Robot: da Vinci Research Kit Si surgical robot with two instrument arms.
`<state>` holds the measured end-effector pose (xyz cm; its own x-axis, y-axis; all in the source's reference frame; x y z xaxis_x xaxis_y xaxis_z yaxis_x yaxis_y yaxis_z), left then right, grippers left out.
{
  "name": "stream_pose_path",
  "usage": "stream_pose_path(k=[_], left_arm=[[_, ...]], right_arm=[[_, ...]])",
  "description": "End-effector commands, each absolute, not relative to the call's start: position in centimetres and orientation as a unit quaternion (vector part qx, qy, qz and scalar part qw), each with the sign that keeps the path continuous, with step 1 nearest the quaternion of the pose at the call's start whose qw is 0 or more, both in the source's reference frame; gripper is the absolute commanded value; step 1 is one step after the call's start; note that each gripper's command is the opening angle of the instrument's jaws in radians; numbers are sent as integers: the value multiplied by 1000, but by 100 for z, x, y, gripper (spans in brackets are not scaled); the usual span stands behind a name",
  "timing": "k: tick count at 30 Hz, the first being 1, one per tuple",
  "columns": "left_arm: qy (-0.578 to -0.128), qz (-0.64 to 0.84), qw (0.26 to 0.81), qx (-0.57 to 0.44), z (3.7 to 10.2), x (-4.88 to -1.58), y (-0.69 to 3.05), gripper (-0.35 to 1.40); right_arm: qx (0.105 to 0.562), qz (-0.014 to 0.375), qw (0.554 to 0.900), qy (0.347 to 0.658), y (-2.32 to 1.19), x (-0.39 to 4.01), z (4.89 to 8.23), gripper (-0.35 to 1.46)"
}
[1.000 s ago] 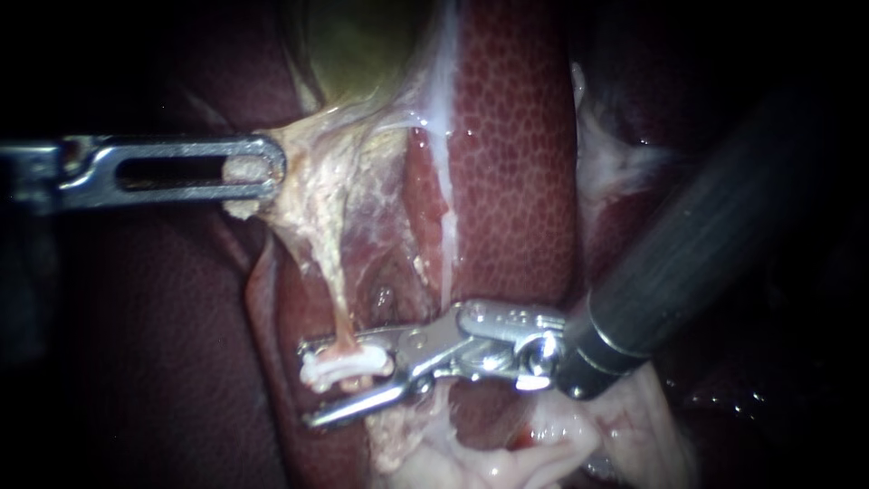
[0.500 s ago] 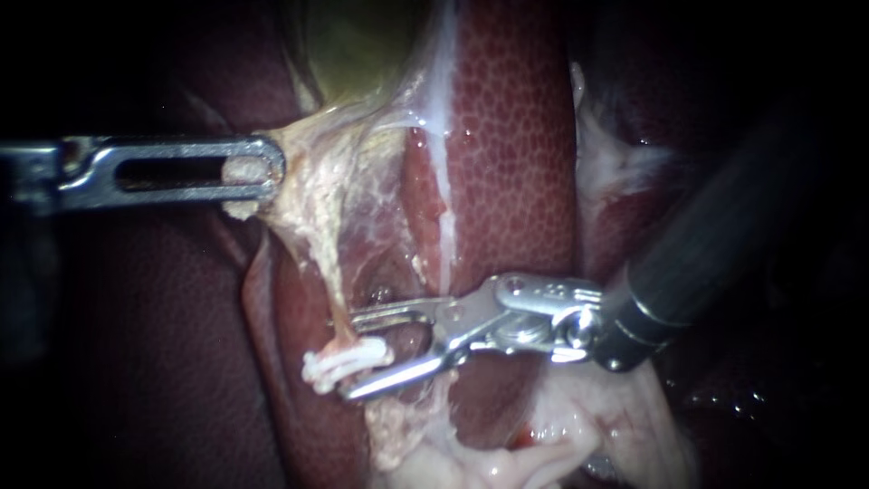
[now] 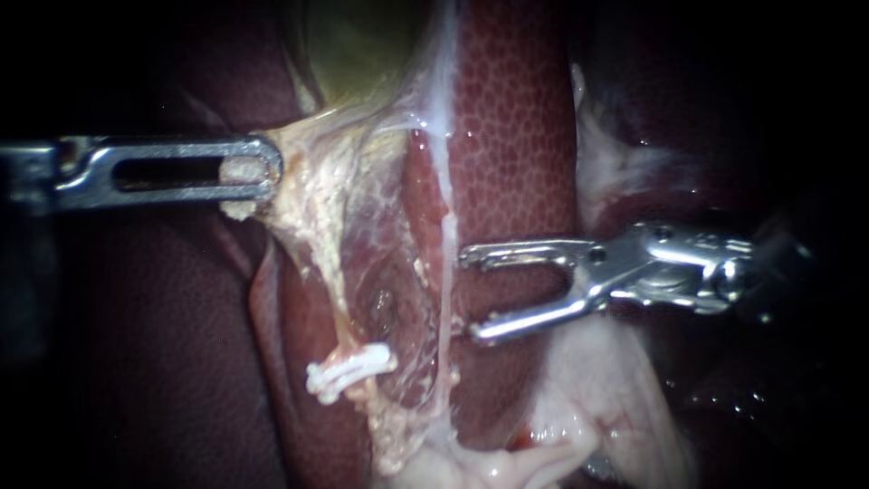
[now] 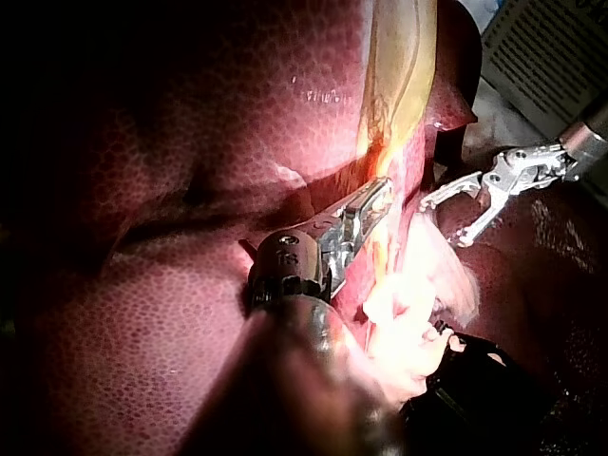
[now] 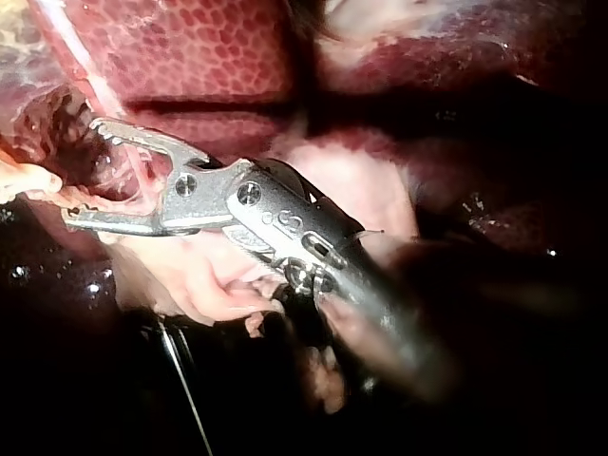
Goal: Going back second clip left tube
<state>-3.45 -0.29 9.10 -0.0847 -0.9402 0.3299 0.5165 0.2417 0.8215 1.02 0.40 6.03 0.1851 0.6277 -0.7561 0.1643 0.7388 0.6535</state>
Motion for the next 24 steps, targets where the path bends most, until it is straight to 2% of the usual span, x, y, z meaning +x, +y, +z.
stream_pose_path(k=[1, 9, 24], left_arm=[[-464, -572, 637, 229, 911, -345, -29, -35], [-464, -572, 637, 228, 912, -346, -29, -35], [-465, -571, 637, 226, 925, -352, -31, -35]], right_arm=[[320, 166, 701, 615, 42, 99, 598, 60], [315, 152, 707, 614, 48, 86, 564, 60], [314, 150, 708, 614, 47, 83, 563, 60]])
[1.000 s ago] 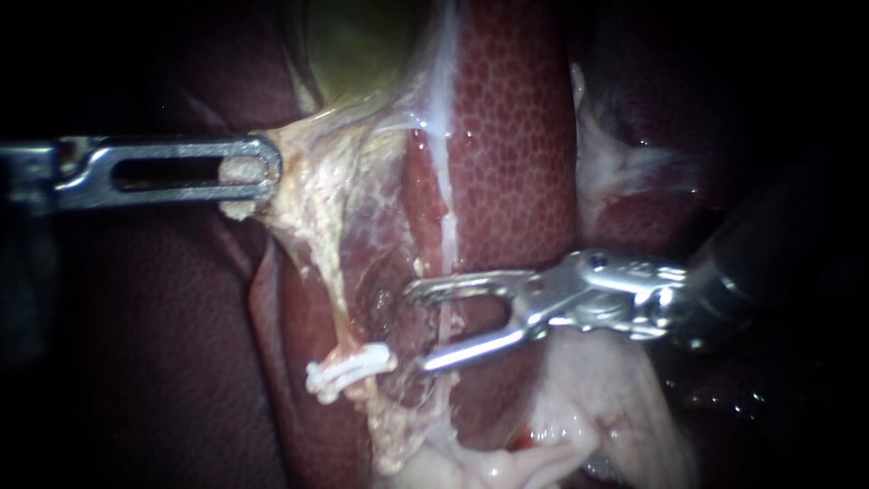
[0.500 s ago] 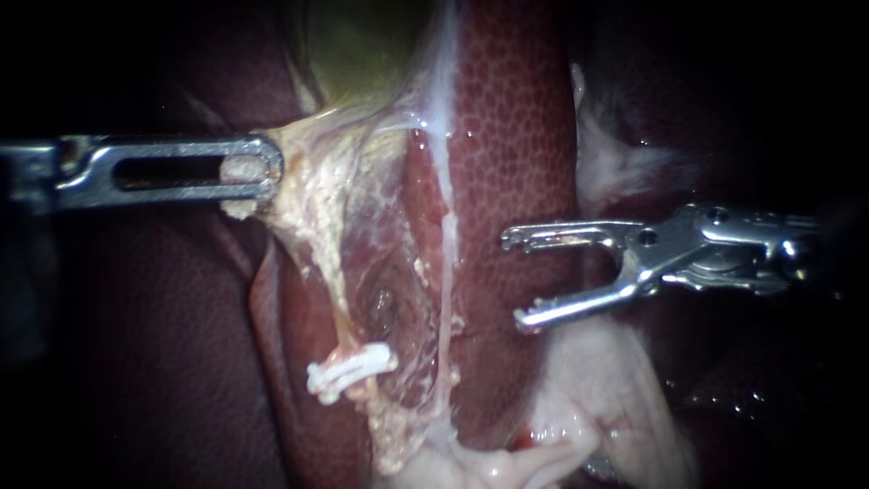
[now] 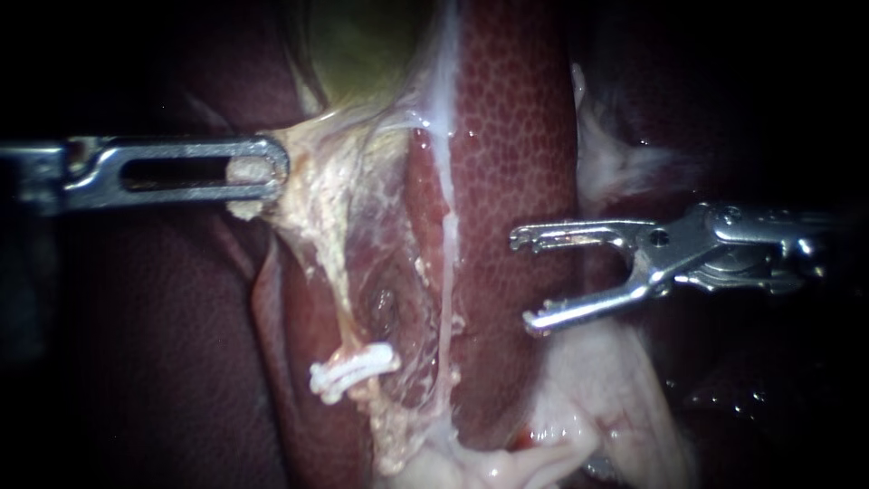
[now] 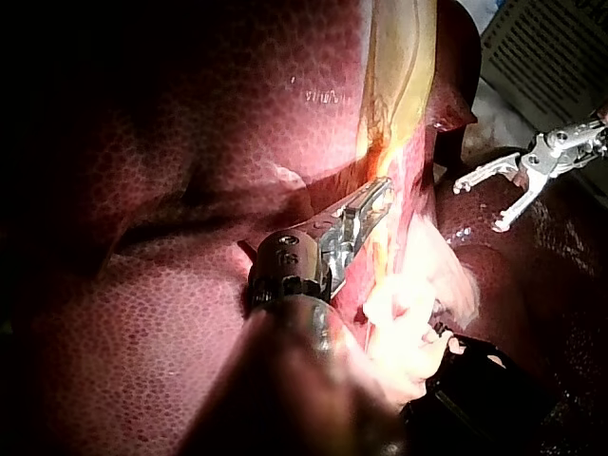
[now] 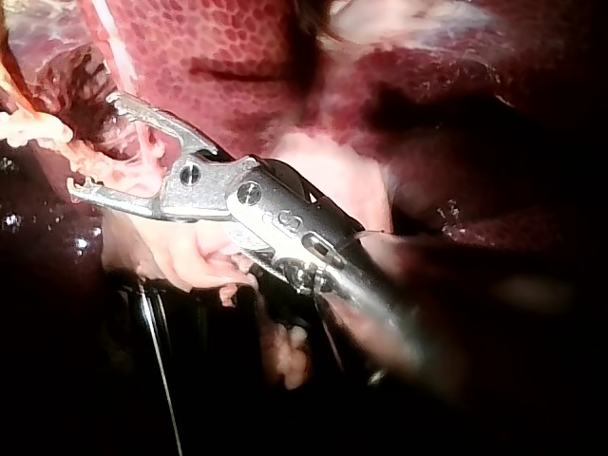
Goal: Going back second clip left tube
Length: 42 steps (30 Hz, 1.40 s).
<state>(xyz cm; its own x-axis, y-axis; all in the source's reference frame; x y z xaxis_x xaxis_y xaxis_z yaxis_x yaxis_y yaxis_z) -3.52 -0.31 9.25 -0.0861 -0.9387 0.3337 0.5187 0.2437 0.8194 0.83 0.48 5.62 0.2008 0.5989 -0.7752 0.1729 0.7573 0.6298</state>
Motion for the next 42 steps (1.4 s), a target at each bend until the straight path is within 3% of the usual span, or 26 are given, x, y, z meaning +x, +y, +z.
stream_pose_path(k=[1, 20, 42], left_arm=[[-465, -571, 638, 225, 928, -353, -31, -35], [-449, -561, 657, 227, 1001, -403, -50, -35], [-448, -561, 658, 226, 1006, -409, -49, -35]], right_arm=[[314, 150, 708, 614, 47, 83, 563, 60], [314, 149, 709, 614, 44, 82, 559, 60], [314, 149, 709, 614, 43, 82, 558, 60]])
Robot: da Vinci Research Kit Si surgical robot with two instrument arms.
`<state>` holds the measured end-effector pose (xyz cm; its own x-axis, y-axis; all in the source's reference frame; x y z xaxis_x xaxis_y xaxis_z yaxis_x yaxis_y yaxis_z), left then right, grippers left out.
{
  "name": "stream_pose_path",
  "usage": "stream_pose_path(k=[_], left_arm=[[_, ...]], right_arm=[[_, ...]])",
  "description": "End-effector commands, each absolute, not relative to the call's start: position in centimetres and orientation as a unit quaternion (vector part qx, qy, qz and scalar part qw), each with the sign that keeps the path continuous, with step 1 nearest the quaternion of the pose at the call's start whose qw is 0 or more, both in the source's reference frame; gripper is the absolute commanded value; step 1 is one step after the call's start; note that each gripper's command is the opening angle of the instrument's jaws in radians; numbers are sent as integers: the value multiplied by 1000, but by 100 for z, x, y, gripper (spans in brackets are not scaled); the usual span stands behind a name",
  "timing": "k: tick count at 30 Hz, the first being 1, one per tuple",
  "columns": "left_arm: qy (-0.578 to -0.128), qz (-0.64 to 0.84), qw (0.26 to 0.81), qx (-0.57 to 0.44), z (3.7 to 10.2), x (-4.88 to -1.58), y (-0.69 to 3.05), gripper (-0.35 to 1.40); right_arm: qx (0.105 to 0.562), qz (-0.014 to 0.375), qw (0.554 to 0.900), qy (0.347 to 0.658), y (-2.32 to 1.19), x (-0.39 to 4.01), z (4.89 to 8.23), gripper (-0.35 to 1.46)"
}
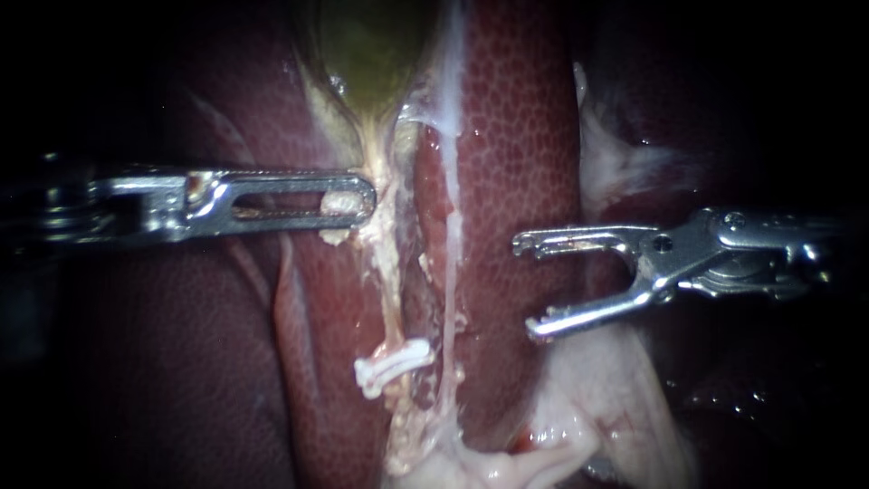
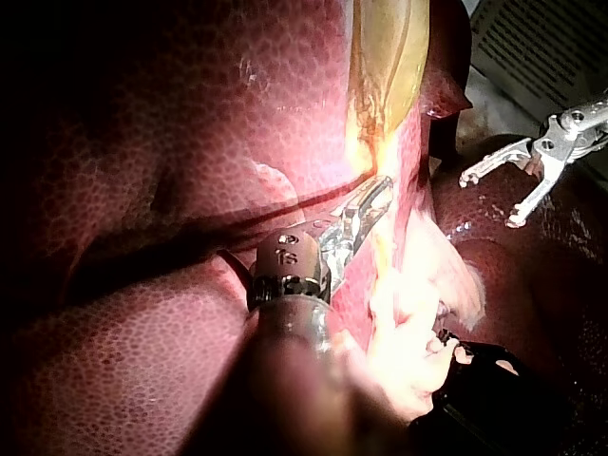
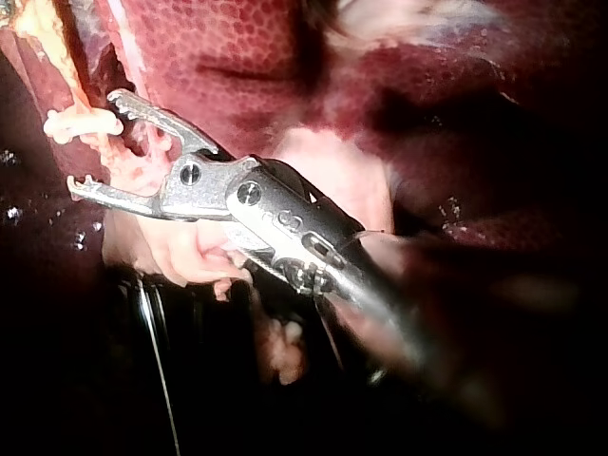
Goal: Going back second clip left tube
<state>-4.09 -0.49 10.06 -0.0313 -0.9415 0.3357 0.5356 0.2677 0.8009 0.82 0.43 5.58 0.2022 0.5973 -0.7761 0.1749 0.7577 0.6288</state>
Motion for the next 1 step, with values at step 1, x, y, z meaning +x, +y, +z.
stream_pose_path(k=[1], left_arm=[[-448, -561, 658, 226, 1006, -409, -49, -35]], right_arm=[[315, 150, 709, 614, 43, 82, 558, 60]])
